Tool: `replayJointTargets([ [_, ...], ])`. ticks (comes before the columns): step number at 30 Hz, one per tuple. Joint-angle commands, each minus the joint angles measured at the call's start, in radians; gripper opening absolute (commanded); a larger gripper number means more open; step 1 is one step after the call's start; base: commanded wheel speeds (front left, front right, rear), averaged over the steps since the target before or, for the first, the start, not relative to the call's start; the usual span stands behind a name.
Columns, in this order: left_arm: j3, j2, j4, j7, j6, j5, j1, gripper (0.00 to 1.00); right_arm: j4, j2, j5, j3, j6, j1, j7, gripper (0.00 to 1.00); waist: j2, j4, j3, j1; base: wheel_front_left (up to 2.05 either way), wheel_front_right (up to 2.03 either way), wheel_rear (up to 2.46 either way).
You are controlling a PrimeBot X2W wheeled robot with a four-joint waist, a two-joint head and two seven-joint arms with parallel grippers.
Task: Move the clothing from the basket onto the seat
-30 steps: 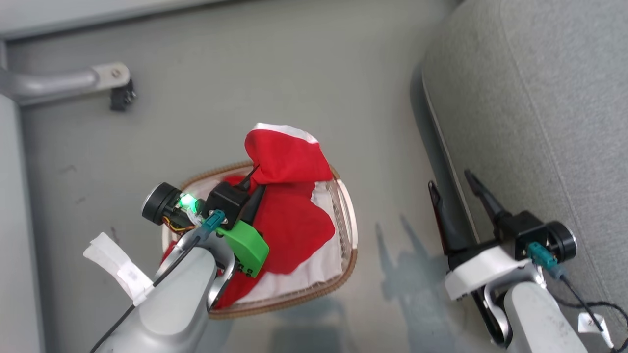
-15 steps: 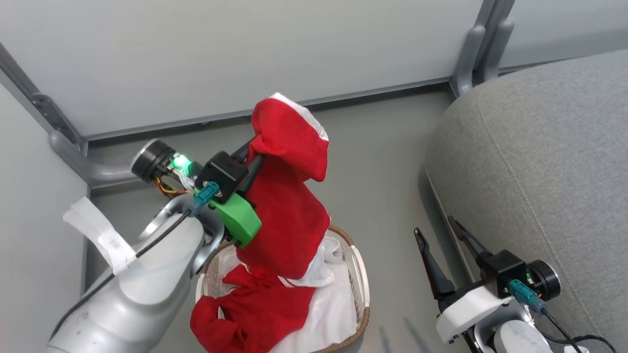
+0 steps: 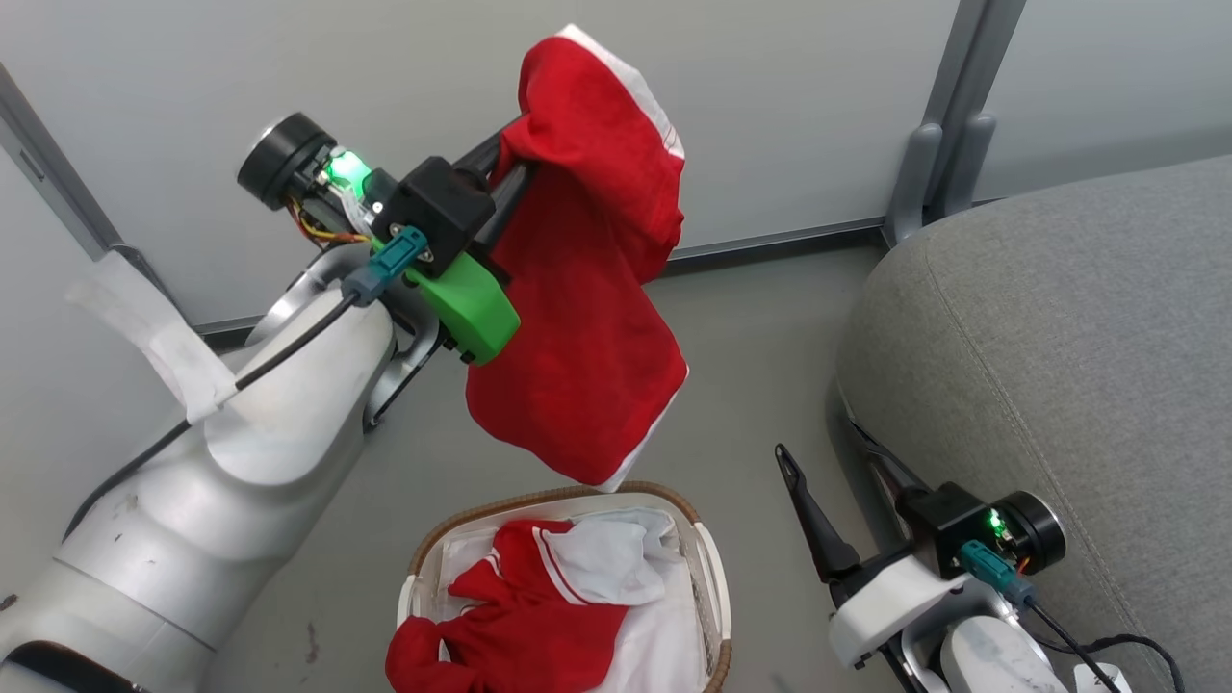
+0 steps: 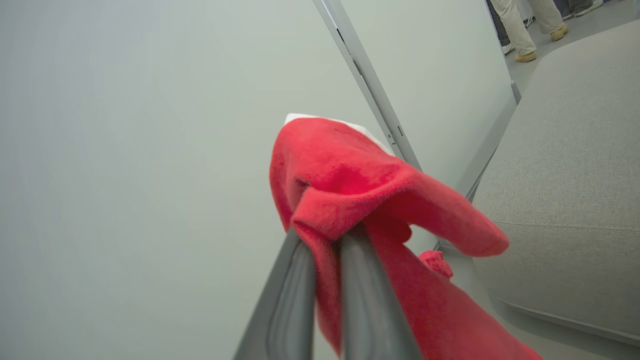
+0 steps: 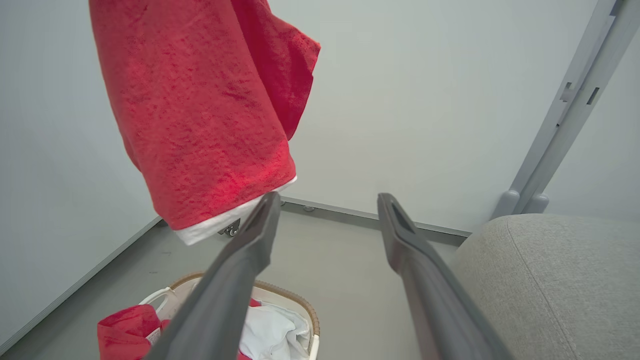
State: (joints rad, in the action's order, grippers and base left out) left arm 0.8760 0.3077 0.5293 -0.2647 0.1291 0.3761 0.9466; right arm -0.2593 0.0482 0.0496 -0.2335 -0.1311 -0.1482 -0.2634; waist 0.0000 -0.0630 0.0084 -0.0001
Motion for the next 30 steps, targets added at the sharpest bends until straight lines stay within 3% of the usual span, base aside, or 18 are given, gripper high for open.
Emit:
replayJointTargets([
  [1,0.005,0.002,-0.001,0.000,0.003,0.011,0.029,0.00,-0.004,0.004,-0.014,-0.007,0.001,-0.017,-0.002,1.00,0.0000,0.001,-0.001,0.0001,0.00,0.00,0.00],
  [15,0.020,-0.011,-0.055,0.001,0.003,0.022,0.157,0.00,-0.069,0.004,-0.021,-0.072,0.001,-0.093,-0.002,1.00,0.0000,0.020,-0.008,0.0001,0.00,0.00,0.00],
  [26,0.046,-0.029,-0.141,0.001,0.003,0.019,0.153,0.00,-0.134,0.004,0.274,-0.133,0.001,-0.173,-0.002,1.00,0.0000,0.048,-0.023,0.0001,0.00,0.00,0.00],
  [30,0.054,-0.033,-0.161,0.001,0.003,0.023,0.145,0.00,-0.148,0.004,0.317,-0.177,0.001,-0.203,-0.002,1.00,0.0000,0.059,-0.027,0.0001,0.00,0.00,0.00],
])
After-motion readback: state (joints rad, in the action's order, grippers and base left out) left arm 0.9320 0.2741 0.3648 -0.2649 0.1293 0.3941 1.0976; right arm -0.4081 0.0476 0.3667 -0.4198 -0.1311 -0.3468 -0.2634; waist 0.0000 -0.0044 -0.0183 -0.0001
